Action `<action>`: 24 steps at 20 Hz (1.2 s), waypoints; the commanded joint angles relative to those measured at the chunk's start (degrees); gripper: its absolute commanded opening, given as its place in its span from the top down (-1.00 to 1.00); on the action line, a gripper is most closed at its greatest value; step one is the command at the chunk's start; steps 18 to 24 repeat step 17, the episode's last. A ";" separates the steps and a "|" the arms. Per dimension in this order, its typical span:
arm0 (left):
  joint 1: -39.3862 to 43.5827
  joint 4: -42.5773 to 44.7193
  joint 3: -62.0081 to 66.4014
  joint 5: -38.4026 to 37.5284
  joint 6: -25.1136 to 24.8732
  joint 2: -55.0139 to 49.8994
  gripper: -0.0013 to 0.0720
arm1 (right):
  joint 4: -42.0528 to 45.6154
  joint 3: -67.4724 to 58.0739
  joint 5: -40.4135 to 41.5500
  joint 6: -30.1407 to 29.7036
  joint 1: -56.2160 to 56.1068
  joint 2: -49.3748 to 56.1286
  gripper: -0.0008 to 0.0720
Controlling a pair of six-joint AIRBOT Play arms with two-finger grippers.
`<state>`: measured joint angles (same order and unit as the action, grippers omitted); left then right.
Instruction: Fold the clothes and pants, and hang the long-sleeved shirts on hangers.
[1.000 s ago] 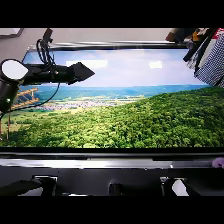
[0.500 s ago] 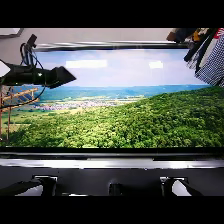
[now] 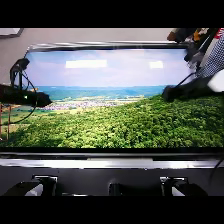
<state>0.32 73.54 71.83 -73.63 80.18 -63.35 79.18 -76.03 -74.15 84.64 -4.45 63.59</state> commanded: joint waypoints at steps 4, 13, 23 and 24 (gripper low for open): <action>-1.70 3.26 -5.49 1.09 -1.77 3.65 0.86 | 2.97 12.33 3.91 0.68 -10.86 -0.68 0.85; -1.64 3.15 -5.49 1.18 -1.77 3.52 0.86 | 2.95 12.31 3.80 0.66 -10.86 -0.74 0.85; -1.64 3.15 -5.49 1.18 -1.77 3.52 0.86 | 2.95 12.31 3.82 0.68 -10.86 -0.74 0.85; -1.64 3.15 -5.49 1.18 -1.77 3.52 0.86 | 2.95 12.31 3.82 0.68 -10.86 -0.74 0.85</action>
